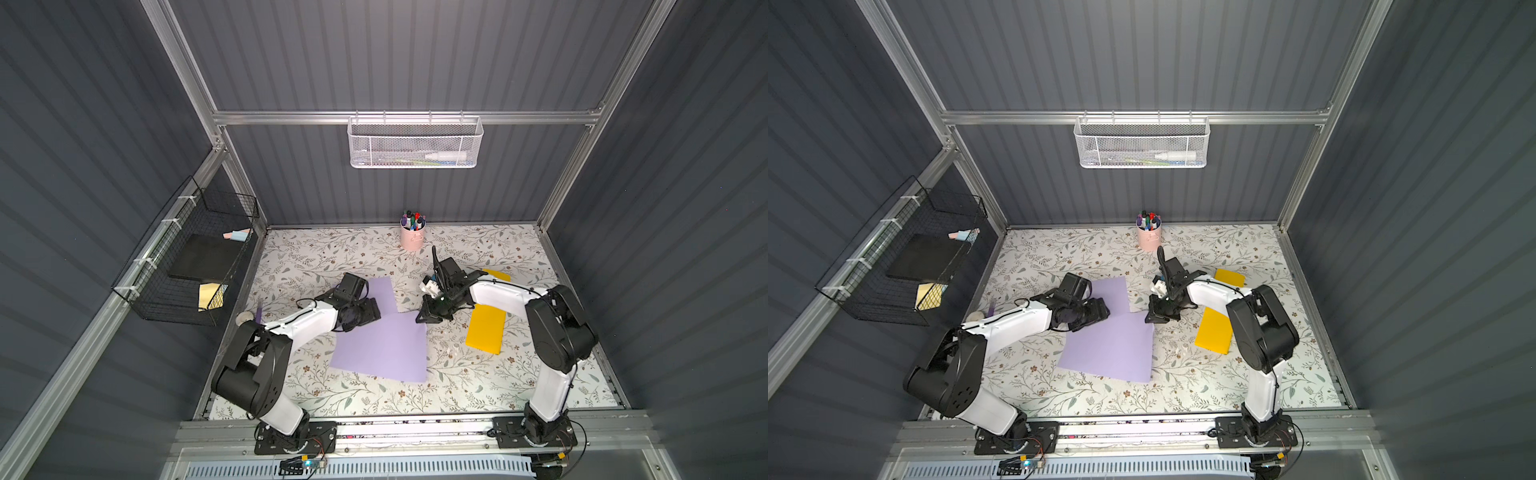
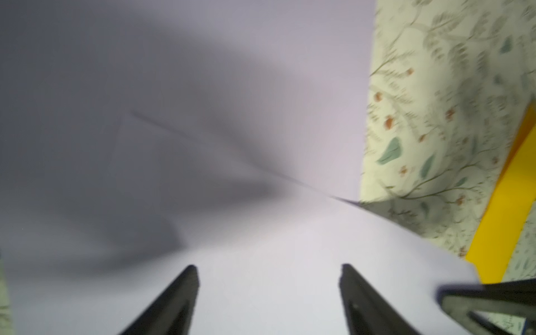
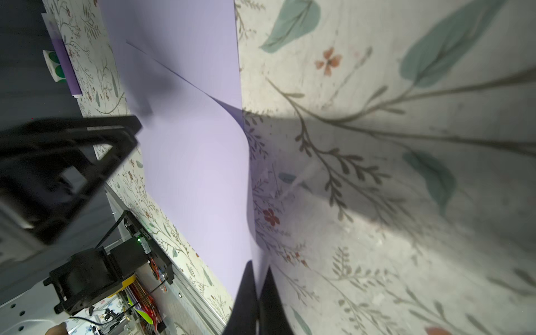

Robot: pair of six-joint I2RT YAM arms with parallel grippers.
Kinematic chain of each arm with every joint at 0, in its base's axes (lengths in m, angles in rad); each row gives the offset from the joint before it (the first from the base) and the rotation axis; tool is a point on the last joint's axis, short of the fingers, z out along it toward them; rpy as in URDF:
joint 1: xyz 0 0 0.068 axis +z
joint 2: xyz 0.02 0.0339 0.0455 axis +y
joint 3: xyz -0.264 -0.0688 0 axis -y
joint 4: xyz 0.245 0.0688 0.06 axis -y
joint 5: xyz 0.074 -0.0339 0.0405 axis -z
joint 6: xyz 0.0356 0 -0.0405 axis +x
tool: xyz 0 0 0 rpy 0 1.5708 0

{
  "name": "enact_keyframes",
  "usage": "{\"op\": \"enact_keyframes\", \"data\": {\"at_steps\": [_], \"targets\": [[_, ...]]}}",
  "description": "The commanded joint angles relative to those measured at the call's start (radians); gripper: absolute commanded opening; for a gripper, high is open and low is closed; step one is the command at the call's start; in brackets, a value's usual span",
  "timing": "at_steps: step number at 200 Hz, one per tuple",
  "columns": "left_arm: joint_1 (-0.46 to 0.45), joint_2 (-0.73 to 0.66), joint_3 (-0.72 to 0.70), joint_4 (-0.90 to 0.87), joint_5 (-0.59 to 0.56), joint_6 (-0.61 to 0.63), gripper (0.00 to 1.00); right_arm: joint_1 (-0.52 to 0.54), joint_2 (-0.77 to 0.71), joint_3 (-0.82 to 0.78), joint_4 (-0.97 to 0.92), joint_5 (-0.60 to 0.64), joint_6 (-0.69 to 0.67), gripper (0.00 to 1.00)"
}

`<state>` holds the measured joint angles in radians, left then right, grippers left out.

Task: Fold the rectangular paper in half along the long edge
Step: Adjust the paper at the center of the board.

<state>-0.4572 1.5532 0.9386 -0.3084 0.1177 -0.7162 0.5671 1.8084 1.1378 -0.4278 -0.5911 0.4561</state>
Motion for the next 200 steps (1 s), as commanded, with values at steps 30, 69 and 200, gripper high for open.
{"op": "enact_keyframes", "data": {"at_steps": [30,69,200], "targets": [[0.004,-0.122,0.208,-0.194,-0.130,0.050,0.99,-0.034,-0.357,-0.325,0.380,0.083,0.299,0.00],[0.004,-0.121,0.177,-0.175,-0.115,0.014,0.99,-0.054,-0.679,-0.580,0.437,0.376,0.539,0.06],[-0.147,0.208,0.195,-0.018,0.062,-0.072,0.76,0.282,-0.711,-0.578,0.100,0.977,0.928,0.06]]}}
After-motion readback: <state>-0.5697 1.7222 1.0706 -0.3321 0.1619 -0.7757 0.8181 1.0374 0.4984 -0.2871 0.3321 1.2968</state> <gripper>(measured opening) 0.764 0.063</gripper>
